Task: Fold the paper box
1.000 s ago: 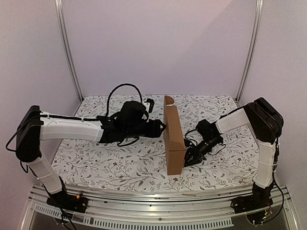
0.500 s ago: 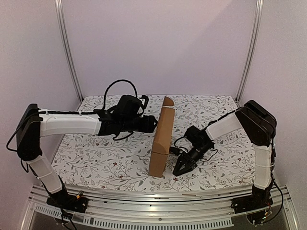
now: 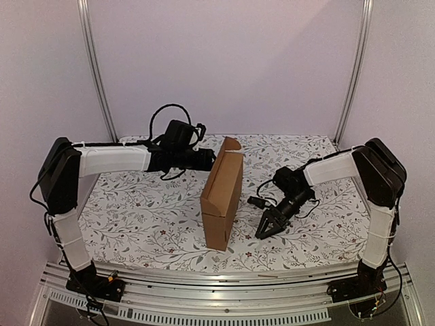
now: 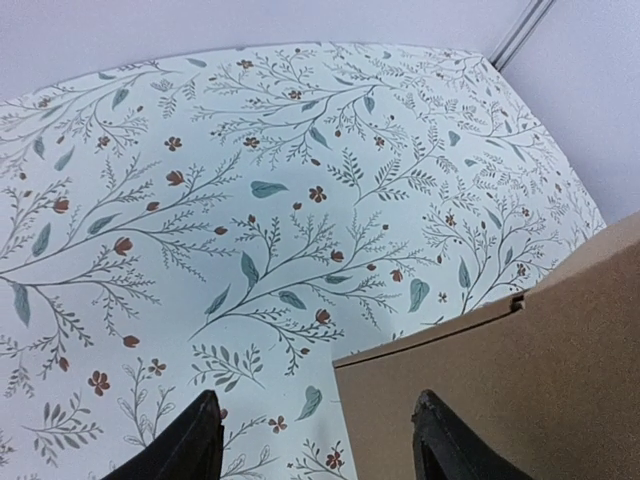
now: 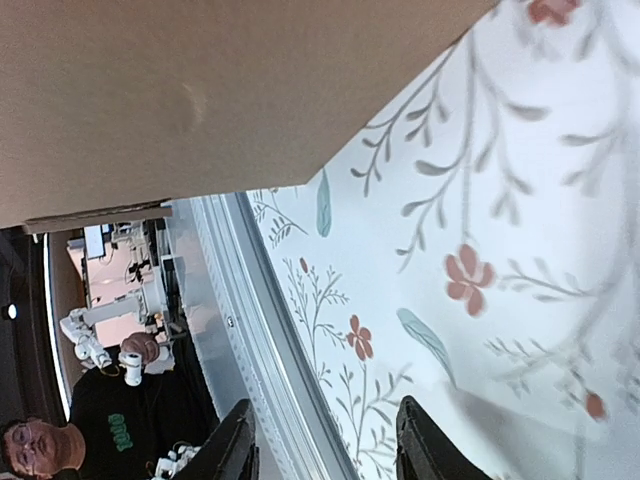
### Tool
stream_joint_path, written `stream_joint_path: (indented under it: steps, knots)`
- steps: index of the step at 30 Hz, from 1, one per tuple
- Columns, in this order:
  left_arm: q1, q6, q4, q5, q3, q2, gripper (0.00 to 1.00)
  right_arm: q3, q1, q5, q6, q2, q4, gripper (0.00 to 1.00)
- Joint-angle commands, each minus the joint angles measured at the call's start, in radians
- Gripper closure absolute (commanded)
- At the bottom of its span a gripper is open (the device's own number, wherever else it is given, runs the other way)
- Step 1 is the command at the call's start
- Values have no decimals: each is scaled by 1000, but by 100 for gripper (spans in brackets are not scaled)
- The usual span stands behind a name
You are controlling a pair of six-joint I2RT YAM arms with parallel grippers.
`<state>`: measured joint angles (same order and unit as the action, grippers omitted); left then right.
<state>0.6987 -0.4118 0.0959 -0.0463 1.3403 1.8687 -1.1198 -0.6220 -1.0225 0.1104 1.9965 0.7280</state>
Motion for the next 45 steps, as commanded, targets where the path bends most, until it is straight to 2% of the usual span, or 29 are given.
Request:
stream_joint_path:
  steps: [1,4,6,11,14,16,19,21,24,28,32,36,41,45]
  knots:
    - [-21,32,-2,70,30,22,36,-100,125,117,169,-94,208,54]
    - [-22,33,39,51,43,3,36,-213,198,158,242,-118,310,54]
    - [-21,18,86,-15,32,-47,36,-303,220,240,277,-157,322,53]
    - [30,-49,184,-195,-119,-344,36,-529,222,402,385,-243,270,40]
    - [114,-121,261,-315,-255,-531,36,-667,223,431,424,-195,266,40]
    - [220,-191,280,-409,-374,-656,37,-723,229,444,435,-158,236,40]
    - [353,-360,285,-477,-562,-810,40,-757,278,398,353,-95,115,43]
    - [452,-415,237,-491,-676,-863,43,-767,317,381,256,-50,5,45]
    - [591,-429,237,-550,-715,-835,43,-825,343,371,110,56,-77,48]
    - [668,-399,229,-542,-673,-682,42,-921,337,350,31,210,-112,51]
    - [686,-399,185,-566,-625,-549,41,-955,310,330,-52,318,-167,52]
    - [685,-439,111,-599,-633,-484,41,-969,253,297,-103,402,-223,52]
    - [682,-476,10,-635,-679,-480,39,-981,194,246,-183,476,-291,51]
    - [671,-486,-5,-656,-679,-486,39,-978,177,218,-225,495,-306,52]
